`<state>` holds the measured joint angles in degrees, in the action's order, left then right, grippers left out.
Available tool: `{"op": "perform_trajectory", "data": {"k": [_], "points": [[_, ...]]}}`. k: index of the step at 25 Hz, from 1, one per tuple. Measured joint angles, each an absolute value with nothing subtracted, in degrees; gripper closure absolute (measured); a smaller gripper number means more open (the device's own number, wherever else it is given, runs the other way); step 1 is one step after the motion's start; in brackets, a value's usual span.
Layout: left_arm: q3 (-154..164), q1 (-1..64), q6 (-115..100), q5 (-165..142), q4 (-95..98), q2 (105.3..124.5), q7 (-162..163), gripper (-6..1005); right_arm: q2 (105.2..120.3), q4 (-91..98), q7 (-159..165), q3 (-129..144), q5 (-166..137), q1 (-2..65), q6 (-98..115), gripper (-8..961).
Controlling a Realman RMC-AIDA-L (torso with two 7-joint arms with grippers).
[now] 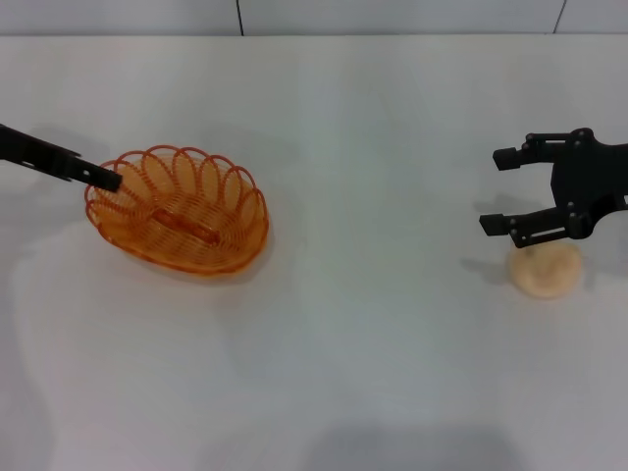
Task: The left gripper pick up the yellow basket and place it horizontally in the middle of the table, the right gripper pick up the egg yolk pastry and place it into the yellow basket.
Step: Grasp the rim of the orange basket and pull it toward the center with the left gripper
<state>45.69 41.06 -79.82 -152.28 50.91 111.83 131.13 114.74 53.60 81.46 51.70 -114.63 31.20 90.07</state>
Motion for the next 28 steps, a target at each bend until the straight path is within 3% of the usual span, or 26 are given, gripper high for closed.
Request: {"op": "perform_trajectory", "data": {"k": [12, 23, 28], "points": [[45.76, 42.0, -73.32, -152.27, 45.26, 113.39, 128.78, 125, 114.8, 53.44, 81.32, 51.73, -114.8, 31.03, 89.86, 94], [45.87, 41.83, -73.39, -152.22, 45.19, 113.89, 128.68, 237, 114.86, 53.55, 81.3, 51.24, -114.71, 30.85, 89.15, 93], [45.88, 41.78, -73.71, -152.22, 45.18, 114.25, 128.64, 465, 114.87, 53.7, 81.3, 51.24, -114.66, 30.84, 89.12, 93]]}}
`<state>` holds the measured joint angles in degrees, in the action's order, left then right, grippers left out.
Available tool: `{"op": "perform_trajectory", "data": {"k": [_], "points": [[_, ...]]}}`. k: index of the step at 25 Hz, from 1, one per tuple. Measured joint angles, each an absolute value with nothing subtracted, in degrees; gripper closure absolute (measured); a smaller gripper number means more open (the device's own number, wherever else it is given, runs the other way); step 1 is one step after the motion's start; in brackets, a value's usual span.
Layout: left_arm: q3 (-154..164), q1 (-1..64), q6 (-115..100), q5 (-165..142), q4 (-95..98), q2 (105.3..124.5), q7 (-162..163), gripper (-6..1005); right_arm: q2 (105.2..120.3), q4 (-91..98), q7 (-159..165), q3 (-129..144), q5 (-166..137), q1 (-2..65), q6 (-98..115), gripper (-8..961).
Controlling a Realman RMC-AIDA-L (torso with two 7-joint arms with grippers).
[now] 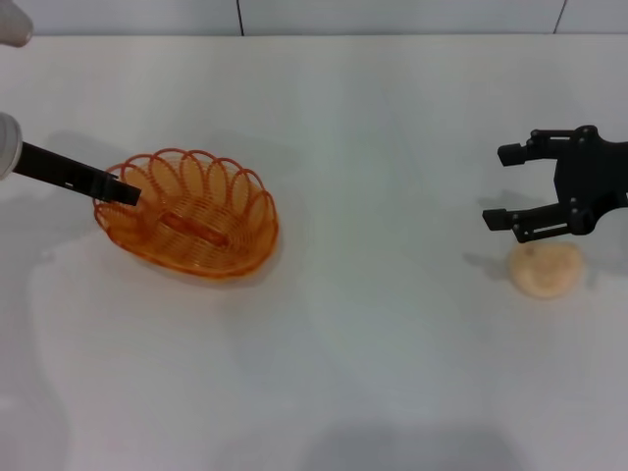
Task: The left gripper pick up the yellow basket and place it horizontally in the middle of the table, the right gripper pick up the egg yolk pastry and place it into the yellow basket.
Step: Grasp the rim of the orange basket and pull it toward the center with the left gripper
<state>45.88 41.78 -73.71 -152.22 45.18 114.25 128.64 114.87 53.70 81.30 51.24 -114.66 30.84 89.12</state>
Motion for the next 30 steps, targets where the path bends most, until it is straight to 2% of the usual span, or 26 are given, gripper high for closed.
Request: {"op": "perform_trajectory", "data": {"k": [11, 18, 25, 30], "points": [[45.87, 41.84, -74.06, -152.1, 45.37, 114.43, 128.53, 875, 114.87, 53.97, 81.29, 51.24, -114.6, 30.76, 89.12, 94], [45.87, 41.76, -78.48, -149.3, 48.19, 114.96, 128.76, 904, 114.76, 54.02, 81.3, 51.24, -114.59, 30.75, 89.12, 93], [45.82, 41.33, -84.34, -147.1, 55.08, 117.4, 134.47, 908, 114.08, 54.05, 81.25, 51.24, -114.6, 30.61, 89.12, 94], [45.95, 42.29, -84.83, -146.92, 55.6, 118.39, 141.53, 922, 113.99, 54.06, 80.06, 50.67, -114.6, 30.52, 89.12, 93]]}}
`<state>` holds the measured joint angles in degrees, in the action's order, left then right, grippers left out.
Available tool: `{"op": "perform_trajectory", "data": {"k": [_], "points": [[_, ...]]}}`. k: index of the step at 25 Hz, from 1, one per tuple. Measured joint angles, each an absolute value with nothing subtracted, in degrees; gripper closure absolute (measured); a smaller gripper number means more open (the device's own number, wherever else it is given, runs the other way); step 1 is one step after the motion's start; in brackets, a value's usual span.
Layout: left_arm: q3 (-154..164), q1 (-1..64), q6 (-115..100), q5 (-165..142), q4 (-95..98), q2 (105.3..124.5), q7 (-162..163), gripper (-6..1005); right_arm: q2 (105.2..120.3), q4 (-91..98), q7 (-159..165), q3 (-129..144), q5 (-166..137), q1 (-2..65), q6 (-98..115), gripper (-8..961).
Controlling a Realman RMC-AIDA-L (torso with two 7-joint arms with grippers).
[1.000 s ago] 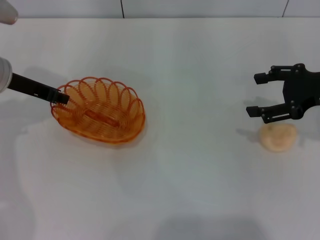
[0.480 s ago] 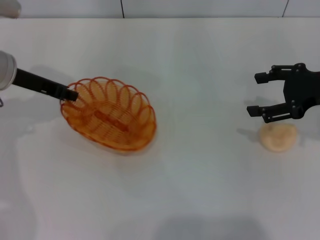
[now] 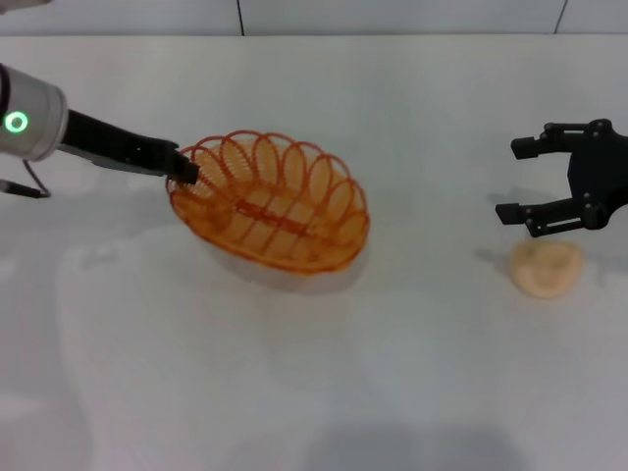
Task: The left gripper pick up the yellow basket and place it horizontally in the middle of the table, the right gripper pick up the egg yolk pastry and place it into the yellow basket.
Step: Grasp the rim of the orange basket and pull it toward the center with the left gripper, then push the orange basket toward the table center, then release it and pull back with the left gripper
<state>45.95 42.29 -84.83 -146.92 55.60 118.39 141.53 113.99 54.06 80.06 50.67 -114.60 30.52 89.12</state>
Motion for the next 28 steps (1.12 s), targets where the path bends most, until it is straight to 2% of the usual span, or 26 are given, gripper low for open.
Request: {"op": "perform_trajectory", "data": {"k": [5, 19, 28], "points": [[51.56, 43.44, -84.11, -146.45, 55.28, 118.98, 149.19, 922, 113.91, 54.32, 79.93, 50.53, -114.66, 30.41, 89.22, 93], [60.43, 43.54, -81.77, -141.58, 54.58, 119.1, 170.75, 922, 113.9, 57.17, 78.22, 50.53, -114.81, 28.36, 89.48, 93], [60.9, 43.2, -77.87, -140.11, 49.17, 119.53, 172.3, 923, 113.93, 57.87, 76.86, 50.53, -114.83, 27.59, 89.55, 93]]}}
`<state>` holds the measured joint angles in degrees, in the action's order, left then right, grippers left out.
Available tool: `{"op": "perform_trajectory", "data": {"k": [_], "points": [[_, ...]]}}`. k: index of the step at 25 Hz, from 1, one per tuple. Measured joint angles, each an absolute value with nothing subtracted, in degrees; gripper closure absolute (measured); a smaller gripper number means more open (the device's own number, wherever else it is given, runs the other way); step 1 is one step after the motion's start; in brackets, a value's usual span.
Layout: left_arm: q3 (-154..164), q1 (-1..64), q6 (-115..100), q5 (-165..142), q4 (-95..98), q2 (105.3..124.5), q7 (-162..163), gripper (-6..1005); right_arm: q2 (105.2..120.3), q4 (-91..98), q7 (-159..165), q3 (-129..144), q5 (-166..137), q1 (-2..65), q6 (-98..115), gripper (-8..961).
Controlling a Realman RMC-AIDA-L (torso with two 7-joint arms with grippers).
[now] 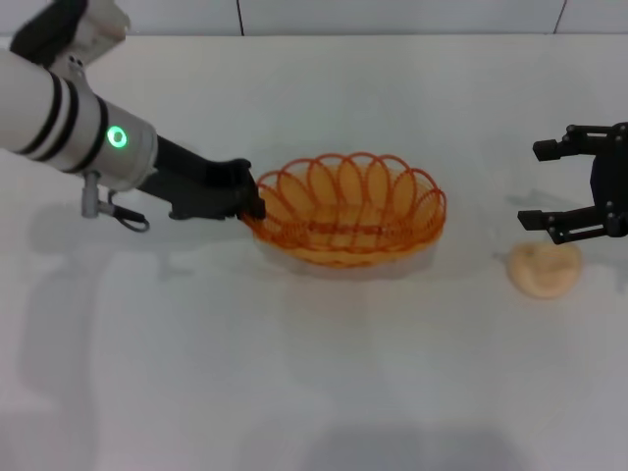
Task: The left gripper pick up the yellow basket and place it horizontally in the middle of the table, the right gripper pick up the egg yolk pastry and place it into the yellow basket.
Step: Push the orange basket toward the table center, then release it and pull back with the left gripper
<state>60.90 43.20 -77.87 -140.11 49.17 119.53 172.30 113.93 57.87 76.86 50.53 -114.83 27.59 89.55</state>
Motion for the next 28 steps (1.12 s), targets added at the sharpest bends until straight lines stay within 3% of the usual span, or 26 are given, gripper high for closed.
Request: {"op": "perform_trajectory", "data": {"k": [28], "points": [[65.15, 45.17, -73.86, -133.95, 42.71, 119.45, 172.53, 873, 114.14, 58.34, 76.11, 50.53, -115.04, 27.01, 89.12, 94]]}}
